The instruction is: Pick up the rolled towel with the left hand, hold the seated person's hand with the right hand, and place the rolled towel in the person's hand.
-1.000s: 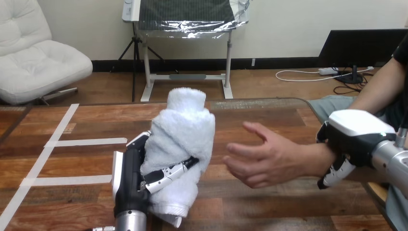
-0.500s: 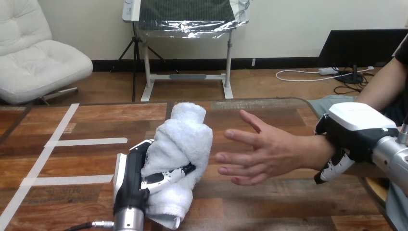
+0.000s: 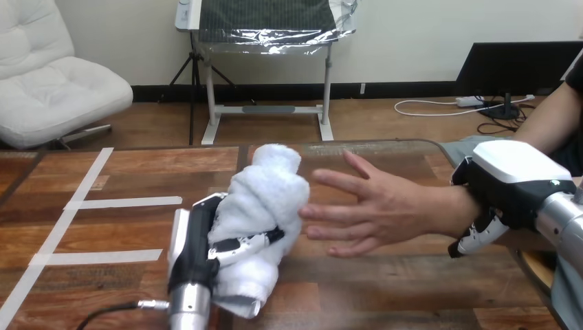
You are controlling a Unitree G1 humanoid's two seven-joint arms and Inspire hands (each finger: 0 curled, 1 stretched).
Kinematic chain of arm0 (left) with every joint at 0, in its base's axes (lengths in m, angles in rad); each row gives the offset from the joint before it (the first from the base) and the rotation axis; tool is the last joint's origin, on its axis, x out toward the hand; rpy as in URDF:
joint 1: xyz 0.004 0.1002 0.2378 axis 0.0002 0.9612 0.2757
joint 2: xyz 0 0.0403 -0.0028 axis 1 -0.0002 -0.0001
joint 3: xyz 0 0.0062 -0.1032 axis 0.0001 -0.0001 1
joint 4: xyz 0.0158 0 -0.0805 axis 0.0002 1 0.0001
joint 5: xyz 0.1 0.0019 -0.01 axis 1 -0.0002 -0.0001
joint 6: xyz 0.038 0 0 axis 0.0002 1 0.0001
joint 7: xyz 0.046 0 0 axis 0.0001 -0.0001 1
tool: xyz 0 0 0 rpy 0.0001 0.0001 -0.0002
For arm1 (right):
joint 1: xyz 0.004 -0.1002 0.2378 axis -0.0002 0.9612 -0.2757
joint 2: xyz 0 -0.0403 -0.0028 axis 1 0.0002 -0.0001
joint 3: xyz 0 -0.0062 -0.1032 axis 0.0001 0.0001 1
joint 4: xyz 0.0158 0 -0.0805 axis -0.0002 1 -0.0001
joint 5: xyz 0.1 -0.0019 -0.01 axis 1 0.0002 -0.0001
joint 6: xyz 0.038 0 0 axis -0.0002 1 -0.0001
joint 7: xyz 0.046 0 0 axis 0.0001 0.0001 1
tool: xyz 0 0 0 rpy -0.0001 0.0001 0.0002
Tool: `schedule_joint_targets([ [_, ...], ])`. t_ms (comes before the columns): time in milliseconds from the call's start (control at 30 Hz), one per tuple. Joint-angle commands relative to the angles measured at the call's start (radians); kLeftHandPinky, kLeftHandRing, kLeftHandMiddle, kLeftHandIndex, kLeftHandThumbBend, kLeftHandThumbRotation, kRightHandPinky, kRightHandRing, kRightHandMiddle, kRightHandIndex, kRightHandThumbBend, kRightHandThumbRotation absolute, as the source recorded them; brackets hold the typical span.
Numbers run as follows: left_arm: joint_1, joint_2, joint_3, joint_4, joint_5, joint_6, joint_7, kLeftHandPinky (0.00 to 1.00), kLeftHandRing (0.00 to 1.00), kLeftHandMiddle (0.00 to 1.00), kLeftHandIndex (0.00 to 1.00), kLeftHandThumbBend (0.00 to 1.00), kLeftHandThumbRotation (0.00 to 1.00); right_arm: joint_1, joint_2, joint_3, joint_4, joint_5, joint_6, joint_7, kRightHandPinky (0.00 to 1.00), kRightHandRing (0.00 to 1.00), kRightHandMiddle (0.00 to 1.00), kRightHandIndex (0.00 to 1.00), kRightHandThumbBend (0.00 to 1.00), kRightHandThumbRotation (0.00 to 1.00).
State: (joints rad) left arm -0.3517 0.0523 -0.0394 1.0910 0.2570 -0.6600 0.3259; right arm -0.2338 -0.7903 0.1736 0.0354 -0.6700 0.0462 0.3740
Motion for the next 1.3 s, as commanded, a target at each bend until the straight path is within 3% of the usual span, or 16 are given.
schedule_joint_targets([
  [0,-0.126,-0.024,-0.027,0.006,0.021,-0.002,0.012,0.31,0.37,0.43,0.51,0.64,0.04,-0.06,0.017,-0.069,-0.097,0.049,0.004,-0.014,0.1,0.16,0.24,0.3,0.71,0.0],
  [467,-0.164,-0.084,-0.047,0.026,0.035,0.016,0.025,0.31,0.37,0.43,0.51,0.62,0.02,-0.064,0.022,-0.072,-0.105,0.058,-0.012,-0.019,0.09,0.15,0.23,0.3,0.72,0.0],
  [767,-0.186,-0.121,-0.072,0.043,0.05,0.01,0.03,0.31,0.37,0.42,0.51,0.61,0.03,-0.067,0.026,-0.07,-0.114,0.052,0.004,-0.012,0.1,0.16,0.24,0.3,0.73,0.0],
  [1267,-0.208,-0.17,-0.126,0.055,0.096,0.021,0.079,0.3,0.36,0.42,0.51,0.59,0.04,-0.06,0.025,-0.065,-0.121,0.04,0.013,-0.018,0.1,0.16,0.24,0.31,0.73,0.0],
])
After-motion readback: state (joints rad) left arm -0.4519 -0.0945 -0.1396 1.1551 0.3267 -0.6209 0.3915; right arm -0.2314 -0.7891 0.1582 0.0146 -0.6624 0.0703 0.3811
